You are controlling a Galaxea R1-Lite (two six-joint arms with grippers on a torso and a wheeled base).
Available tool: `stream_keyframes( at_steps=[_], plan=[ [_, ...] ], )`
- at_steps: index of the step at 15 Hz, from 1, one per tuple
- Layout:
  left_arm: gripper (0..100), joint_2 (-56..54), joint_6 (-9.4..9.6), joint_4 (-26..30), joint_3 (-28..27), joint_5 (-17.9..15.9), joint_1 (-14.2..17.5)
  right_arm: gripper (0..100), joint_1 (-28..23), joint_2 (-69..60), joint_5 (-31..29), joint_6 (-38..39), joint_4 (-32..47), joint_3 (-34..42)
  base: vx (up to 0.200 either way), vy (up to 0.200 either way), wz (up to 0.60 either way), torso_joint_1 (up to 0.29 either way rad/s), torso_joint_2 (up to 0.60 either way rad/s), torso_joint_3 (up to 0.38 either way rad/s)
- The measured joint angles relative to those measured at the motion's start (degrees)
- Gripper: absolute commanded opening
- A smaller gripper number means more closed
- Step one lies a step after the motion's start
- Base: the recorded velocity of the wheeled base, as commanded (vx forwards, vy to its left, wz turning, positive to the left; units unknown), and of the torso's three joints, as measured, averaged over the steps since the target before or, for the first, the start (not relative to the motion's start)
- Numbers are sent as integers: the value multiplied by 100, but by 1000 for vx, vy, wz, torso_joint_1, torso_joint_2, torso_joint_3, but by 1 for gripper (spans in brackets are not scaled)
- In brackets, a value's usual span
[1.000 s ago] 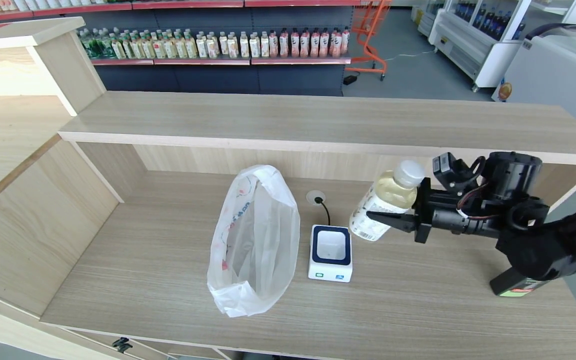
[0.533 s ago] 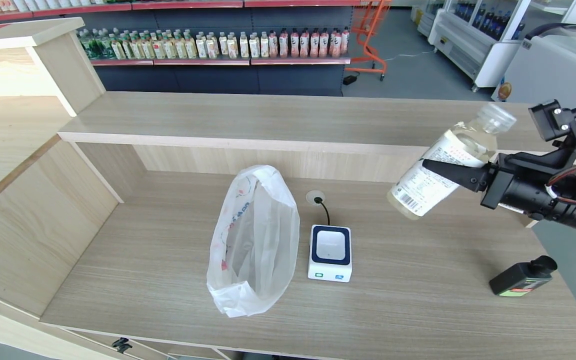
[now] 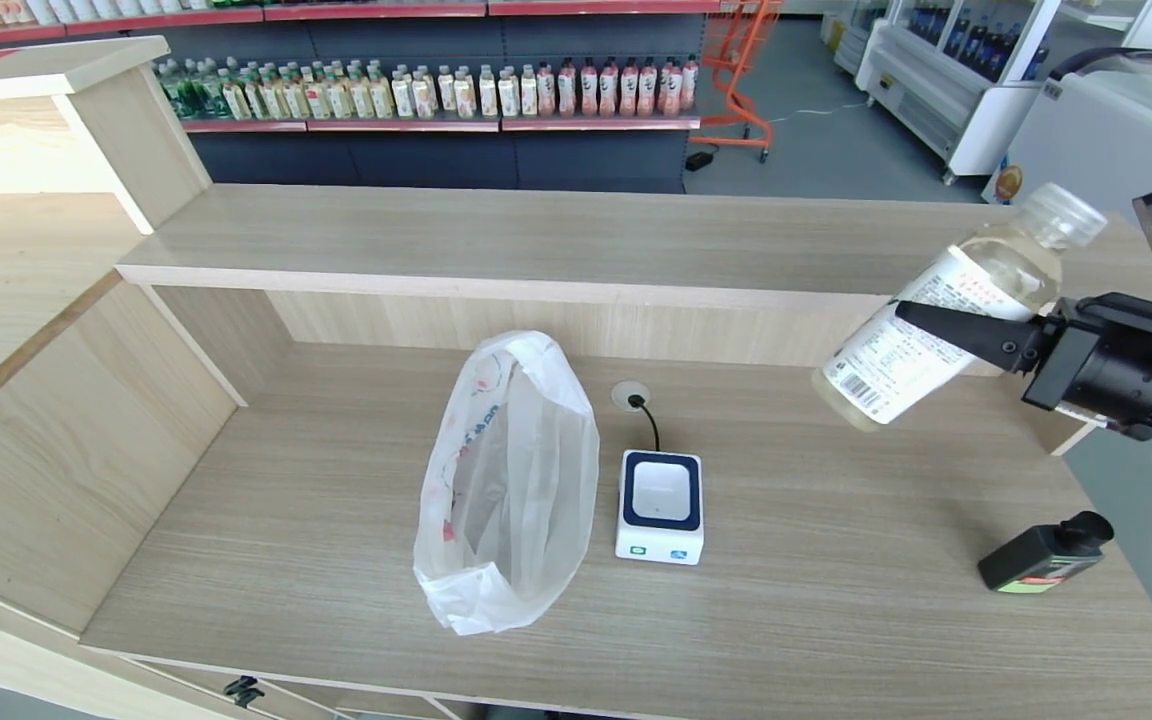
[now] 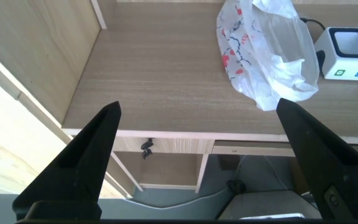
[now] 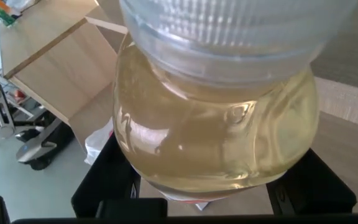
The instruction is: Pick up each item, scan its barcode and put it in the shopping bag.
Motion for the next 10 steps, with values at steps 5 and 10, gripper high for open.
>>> stream_keyframes(
  at_steps=[5,10],
  plan=[
    [100,0,1,2,0,0,0,0,194,-336,-2,187,947,9,0,200,0,2,2,0],
    [100,0,-10,2,0,7,-6,0,877,-94,-84,168,1056,-165,0,40,0,0,0,0]
  ],
)
